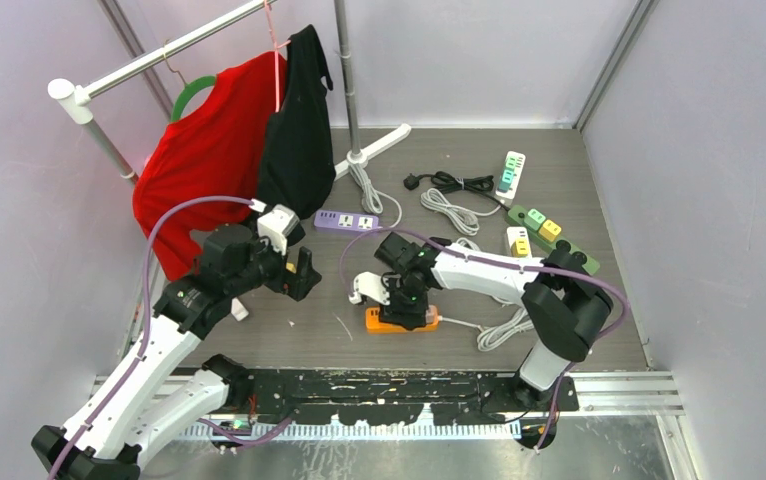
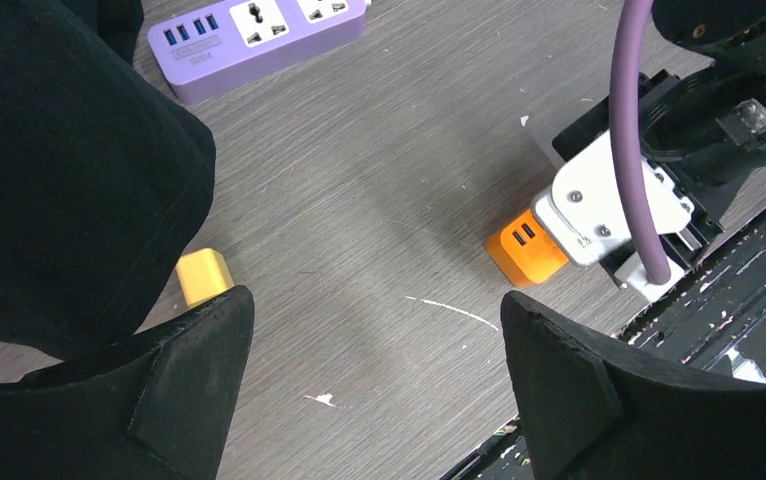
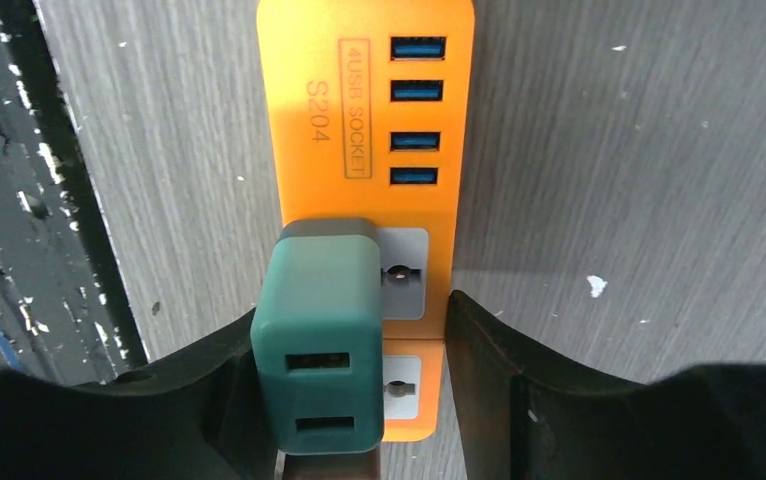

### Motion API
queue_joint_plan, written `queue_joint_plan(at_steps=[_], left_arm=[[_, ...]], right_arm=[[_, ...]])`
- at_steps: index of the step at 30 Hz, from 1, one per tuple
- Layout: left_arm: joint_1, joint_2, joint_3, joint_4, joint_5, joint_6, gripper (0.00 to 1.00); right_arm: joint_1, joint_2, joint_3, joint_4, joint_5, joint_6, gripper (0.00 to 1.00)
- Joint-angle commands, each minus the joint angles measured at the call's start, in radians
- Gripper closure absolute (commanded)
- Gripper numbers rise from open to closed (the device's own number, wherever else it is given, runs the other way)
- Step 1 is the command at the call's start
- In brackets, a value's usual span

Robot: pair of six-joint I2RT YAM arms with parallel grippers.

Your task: Pull the plug off the socket

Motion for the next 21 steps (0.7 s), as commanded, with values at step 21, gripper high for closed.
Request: queue_joint_plan(at_steps=[21], left_arm=[[0.005, -0.068, -0.099, 0.43, 0.419, -0.322, 0.04]], right_arm=[[-0.358, -0.527, 0.052, -0.136, -0.59, 0.0, 0.13]])
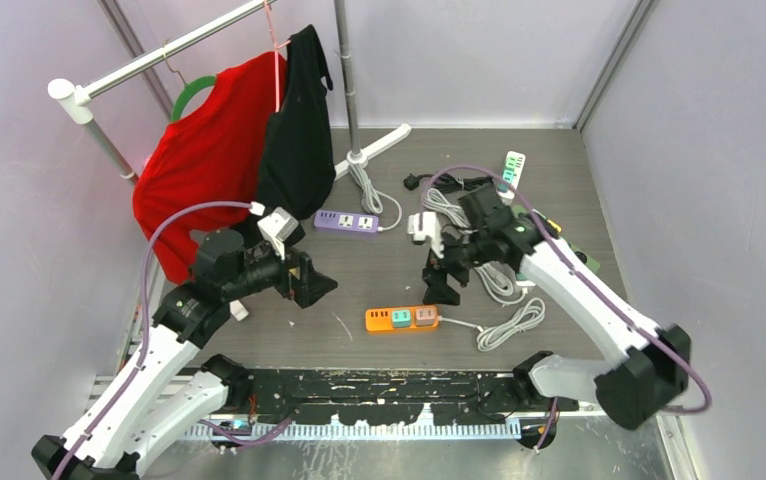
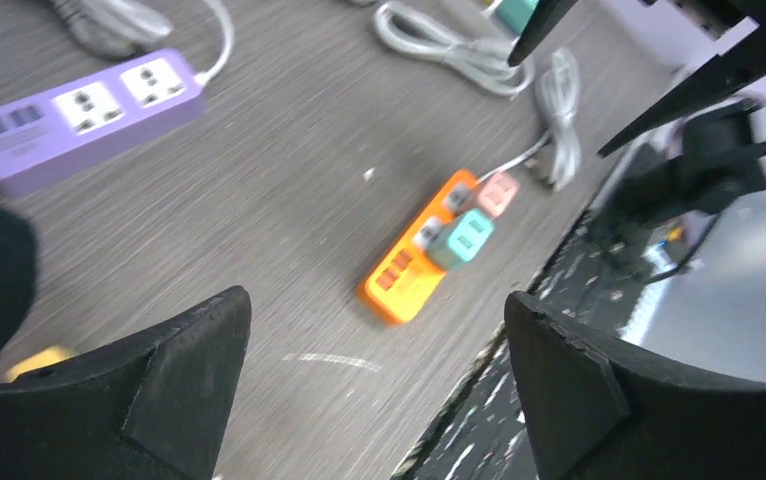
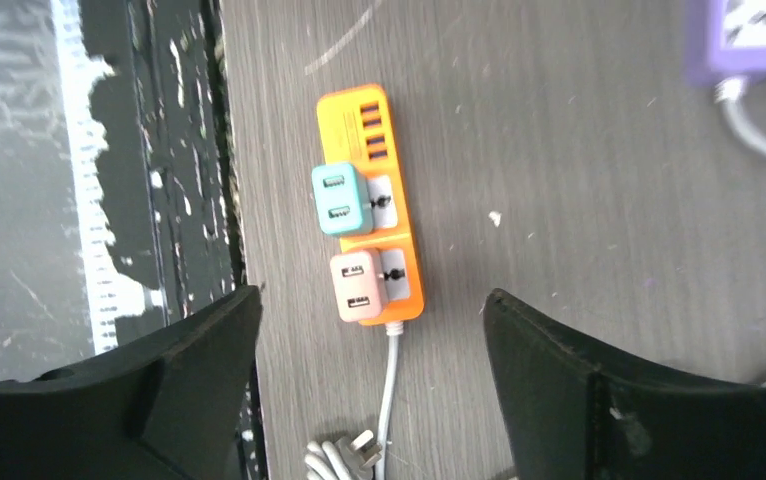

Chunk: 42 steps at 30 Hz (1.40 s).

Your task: Pull the plug off the socket

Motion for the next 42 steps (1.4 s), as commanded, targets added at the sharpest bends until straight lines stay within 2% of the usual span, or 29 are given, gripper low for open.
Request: queue_joint_plan(at_steps=[1, 2, 4, 5, 7, 9, 10, 13, 15, 17, 20, 25, 34, 42], left_arm=[[0.004, -0.006, -0.081, 0.433, 0.229, -0.349, 0.03], [0.002, 0.006, -0.119, 0.616, 0.257, -0.465, 0.03], [-0.002, 0.043, -0.197, 0.894, 0.275, -0.664, 0.03], [-0.013, 0.063, -0.227, 0.991, 0.269, -0.718, 0.04], [-0.072, 0.093, -0.266, 1.048, 0.218, -0.708, 0.05], [-0.189, 0.113, -0.28, 1.03, 0.129, -0.583, 0.06], [-0.262, 0.118, -0.275, 0.981, 0.069, -0.489, 0.06], [-0.467, 0.15, -0.268, 0.824, -0.12, -0.142, 0.05], [-0.542, 0.189, -0.313, 0.836, -0.188, 0.042, 0.05], [-0.579, 0.228, -0.379, 0.908, -0.202, 0.171, 0.06], [-0.587, 0.299, -0.466, 1.025, -0.245, 0.326, 0.05], [-0.584, 0.437, -0.459, 1.08, -0.271, 0.433, 0.05], [-0.521, 0.617, -0.451, 1.215, -0.186, 0.439, 0.12], [-0.486, 0.734, -0.399, 1.235, -0.078, 0.419, 0.2]], right_arm=[[-0.035, -0.161, -0.017, 0.06, -0.213, -0.021, 0.05], [-0.035, -0.167, -0.011, 0.018, -0.246, -0.107, 0.01], [-0.035, -0.12, 0.05, -0.179, -0.308, -0.304, 0.0], [-0.035, -0.083, 0.092, -0.28, -0.335, -0.392, 0.0], [-0.035, -0.026, 0.135, -0.396, -0.385, -0.444, 0.0], [-0.035, -0.014, 0.108, -0.392, -0.403, -0.511, 0.0], [-0.037, -0.03, 0.064, -0.311, -0.389, -0.485, 0.0], [-0.051, -0.111, -0.14, 0.045, -0.266, -0.246, 0.01], [-0.052, -0.14, -0.222, 0.165, -0.156, -0.189, 0.08], [-0.052, -0.148, -0.27, 0.222, -0.138, -0.183, 0.14], [-0.043, -0.125, -0.289, 0.256, -0.134, -0.192, 0.23], [-0.029, -0.096, -0.308, 0.285, -0.08, -0.21, 0.27], [-0.029, -0.068, -0.33, 0.292, -0.077, -0.241, 0.27], [-0.024, -0.06, -0.343, 0.299, -0.082, -0.256, 0.3]])
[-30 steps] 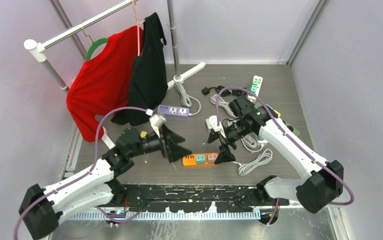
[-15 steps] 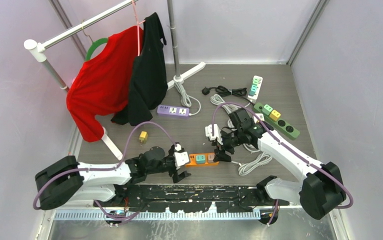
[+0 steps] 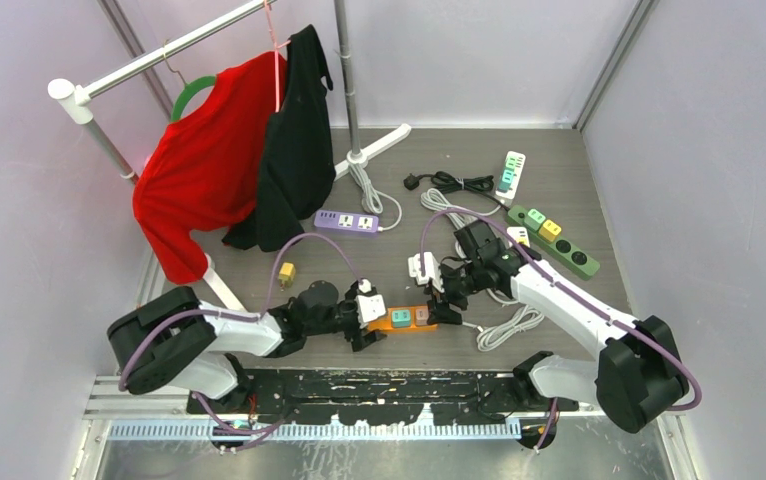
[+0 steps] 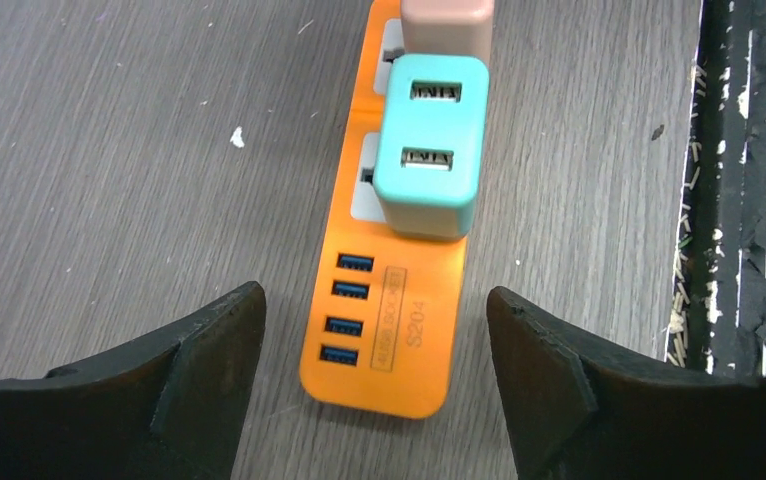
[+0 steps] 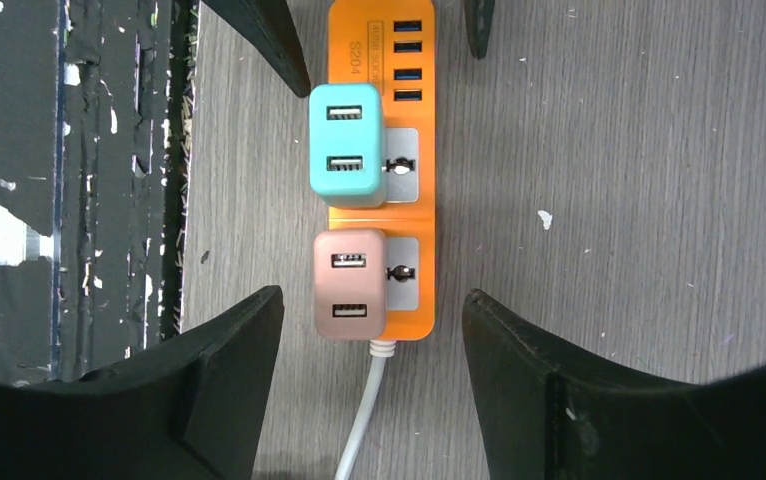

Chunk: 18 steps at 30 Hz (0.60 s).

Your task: Pull the plug off the socket

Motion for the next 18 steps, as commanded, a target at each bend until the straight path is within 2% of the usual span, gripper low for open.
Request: queue_joint_plan(at_steps=[1, 12, 18], left_arm=[[0.009, 0.047, 0.053, 0.102, 0.079, -0.001, 0.21], [0.009, 0.099, 0.077, 0.094, 0.094, -0.031, 0.5], [0.008, 0.117, 0.08, 0.09, 0.096, -0.03, 0.57]], right_arm=[[0.008, 0.002, -0.006, 0.042, -0.011, -0.02, 0.31], [0.052, 0.033, -0.02, 0.067, 0.012, -0.023, 0.39], [0.057, 0.037, -0.02, 0.052, 0.015, -0.046, 0.48]])
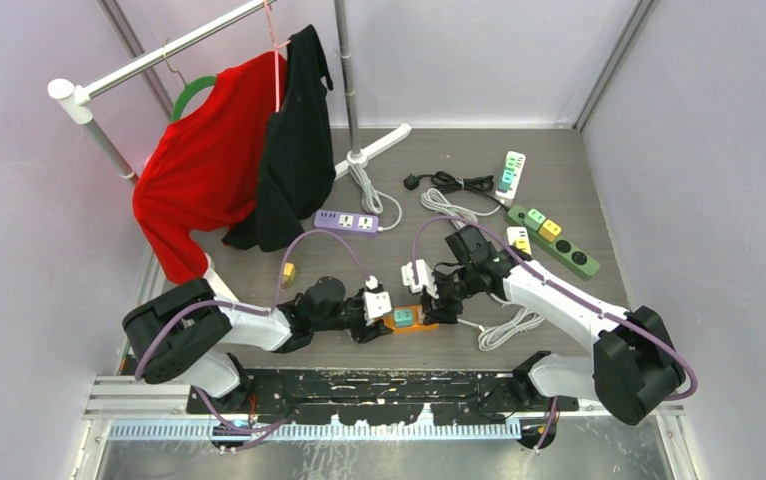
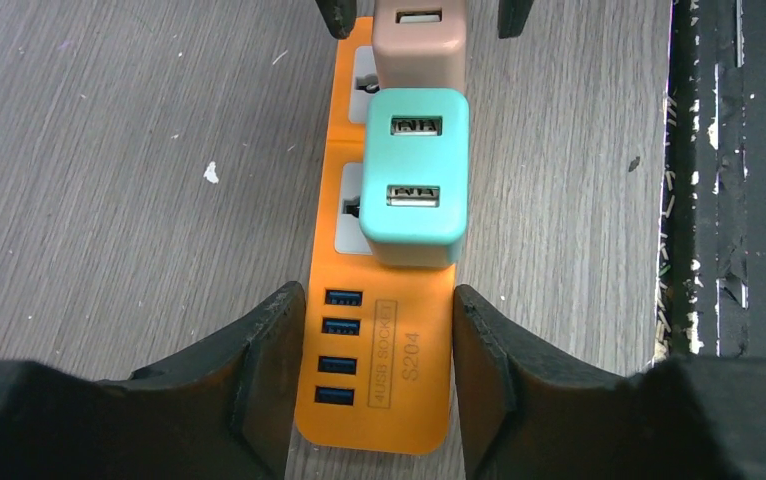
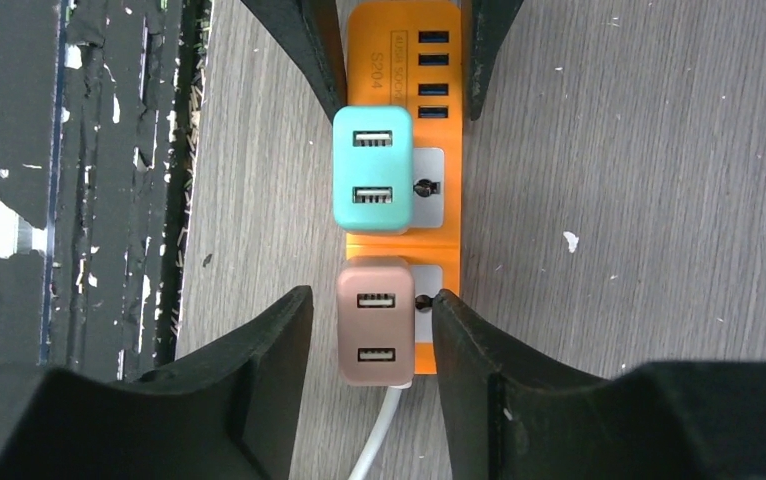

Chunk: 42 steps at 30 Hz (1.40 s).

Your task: Pull the plug off the socket

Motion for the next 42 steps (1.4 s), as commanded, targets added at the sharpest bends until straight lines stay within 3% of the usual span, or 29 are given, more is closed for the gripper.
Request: queue_joint_plan(at_steps=[1, 5, 10, 16, 22, 27, 31, 34, 39, 42], left_arm=[[0.001, 0.022, 0.024, 0.048, 0.018, -0.003, 0.57], [0.002, 0.036, 0.028, 0.042, 0.027, -0.003, 0.58], [0.001, 0.045, 0.039, 0.022, 0.034, -0.003, 0.46], [0.001, 0.048, 0.043, 0.016, 0.034, -0.003, 0.4], [0.003, 0.051, 0.044, 0.015, 0.035, -0.004, 0.38], [0.005, 0.051, 0.046, 0.009, 0.043, -0.005, 0.54], [0.013, 0.054, 0.055, -0.007, 0.061, -0.007, 0.84], [0.015, 0.056, 0.057, -0.011, 0.064, -0.009, 0.99], [0.023, 0.044, 0.042, 0.003, 0.06, -0.006, 1.0], [0.031, 0.038, 0.034, 0.012, 0.056, -0.006, 1.0]], right_arm=[[0.007, 0.0, 0.0, 0.013, 0.003, -0.033, 0.5], [0.007, 0.004, -0.002, 0.01, 0.019, -0.042, 0.57], [0.006, 0.013, -0.002, 0.002, 0.009, -0.049, 0.59], [0.007, 0.015, 0.0, -0.007, 0.003, -0.056, 0.62], [0.007, 0.012, 0.005, -0.018, 0.004, -0.065, 0.76], [0.007, 0.014, 0.006, -0.029, -0.004, -0.076, 0.83], [0.02, 0.013, 0.018, 0.002, -0.025, -0.01, 0.89], [0.03, 0.022, 0.027, 0.064, -0.014, 0.08, 0.93], [-0.016, 0.008, 0.03, 0.091, 0.088, 0.084, 0.98], [-0.073, -0.042, 0.021, -0.013, 0.061, -0.056, 0.99]])
